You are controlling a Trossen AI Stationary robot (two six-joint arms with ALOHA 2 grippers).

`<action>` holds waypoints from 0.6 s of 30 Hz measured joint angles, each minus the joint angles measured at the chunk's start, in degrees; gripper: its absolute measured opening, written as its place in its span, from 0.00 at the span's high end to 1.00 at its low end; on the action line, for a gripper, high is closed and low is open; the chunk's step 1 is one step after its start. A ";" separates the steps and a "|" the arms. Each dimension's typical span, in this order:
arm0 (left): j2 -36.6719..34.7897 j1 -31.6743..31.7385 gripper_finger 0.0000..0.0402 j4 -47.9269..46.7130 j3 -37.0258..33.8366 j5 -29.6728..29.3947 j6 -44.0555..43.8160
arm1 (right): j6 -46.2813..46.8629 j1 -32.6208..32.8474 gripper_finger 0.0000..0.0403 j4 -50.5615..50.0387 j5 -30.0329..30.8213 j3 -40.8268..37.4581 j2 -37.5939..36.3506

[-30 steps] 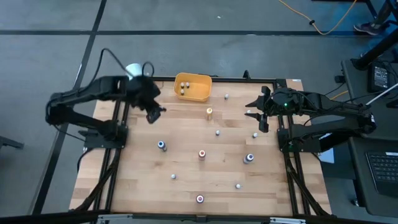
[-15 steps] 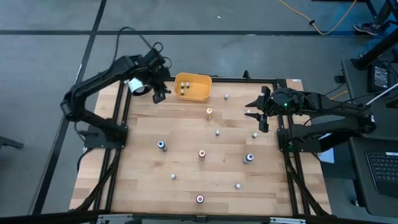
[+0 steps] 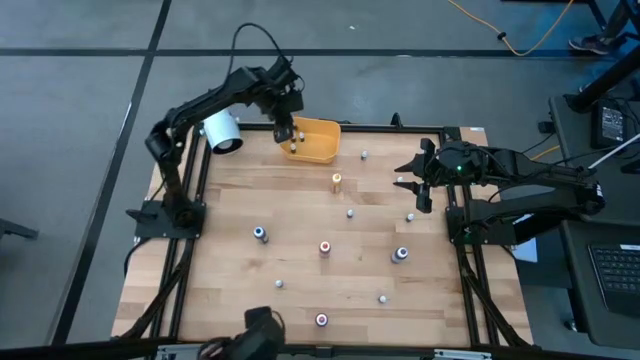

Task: Pick & Place food coloring
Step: Put the black food coloring bottle into the yellow bin

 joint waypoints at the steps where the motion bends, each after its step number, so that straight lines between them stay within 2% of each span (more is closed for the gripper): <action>1: 1.03 0.01 0.85 0.13 0.00 -0.22 0.20 | 0.00 0.00 0.58 0.00 0.00 0.00 0.01; 18: 12.13 0.21 0.85 5.37 0.00 -2.55 1.16 | 0.00 0.01 0.58 -0.02 0.00 0.00 0.01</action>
